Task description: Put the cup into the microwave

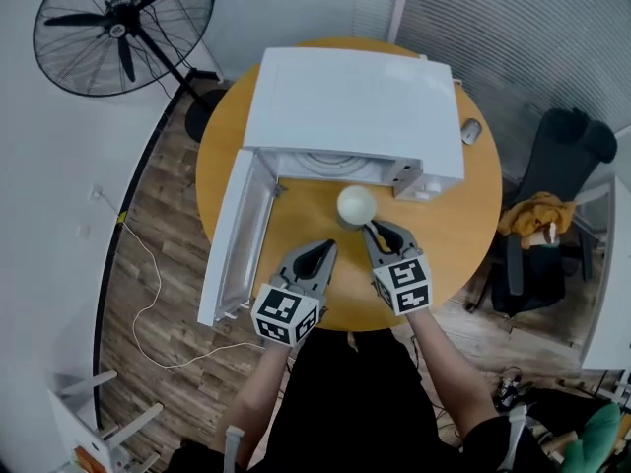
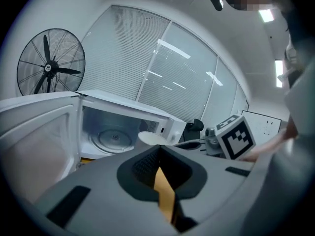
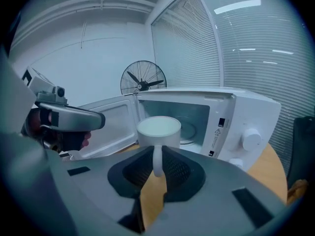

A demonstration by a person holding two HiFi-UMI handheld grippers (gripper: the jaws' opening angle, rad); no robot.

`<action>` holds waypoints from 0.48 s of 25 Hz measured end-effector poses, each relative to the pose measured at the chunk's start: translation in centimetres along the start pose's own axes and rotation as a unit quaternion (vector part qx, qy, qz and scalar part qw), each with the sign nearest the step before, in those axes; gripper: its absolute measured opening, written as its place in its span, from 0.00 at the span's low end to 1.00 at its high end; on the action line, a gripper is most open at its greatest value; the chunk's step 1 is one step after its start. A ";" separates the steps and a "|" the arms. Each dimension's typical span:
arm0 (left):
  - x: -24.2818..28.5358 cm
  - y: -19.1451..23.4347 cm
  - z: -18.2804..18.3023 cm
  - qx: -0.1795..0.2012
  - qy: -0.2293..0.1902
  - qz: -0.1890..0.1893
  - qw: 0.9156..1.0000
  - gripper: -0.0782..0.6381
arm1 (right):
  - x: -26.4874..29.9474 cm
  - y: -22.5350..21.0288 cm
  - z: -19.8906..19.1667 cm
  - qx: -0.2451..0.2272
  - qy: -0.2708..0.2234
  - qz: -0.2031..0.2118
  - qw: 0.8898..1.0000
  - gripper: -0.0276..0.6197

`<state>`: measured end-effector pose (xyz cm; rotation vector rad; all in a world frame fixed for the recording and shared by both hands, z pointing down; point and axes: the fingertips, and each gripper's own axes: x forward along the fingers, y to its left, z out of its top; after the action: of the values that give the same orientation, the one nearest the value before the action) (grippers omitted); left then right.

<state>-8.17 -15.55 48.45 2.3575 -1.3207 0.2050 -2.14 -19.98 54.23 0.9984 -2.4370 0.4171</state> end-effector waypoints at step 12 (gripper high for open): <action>2.0 3.9 -0.7 0.001 0.006 -0.007 1.000 0.10 | 4.9 -1.4 0.2 0.012 -0.010 -0.029 0.999 0.14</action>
<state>-10.32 -18.64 50.87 2.3640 -1.2975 0.2168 -4.30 -23.85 56.76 1.0872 -2.4196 0.4196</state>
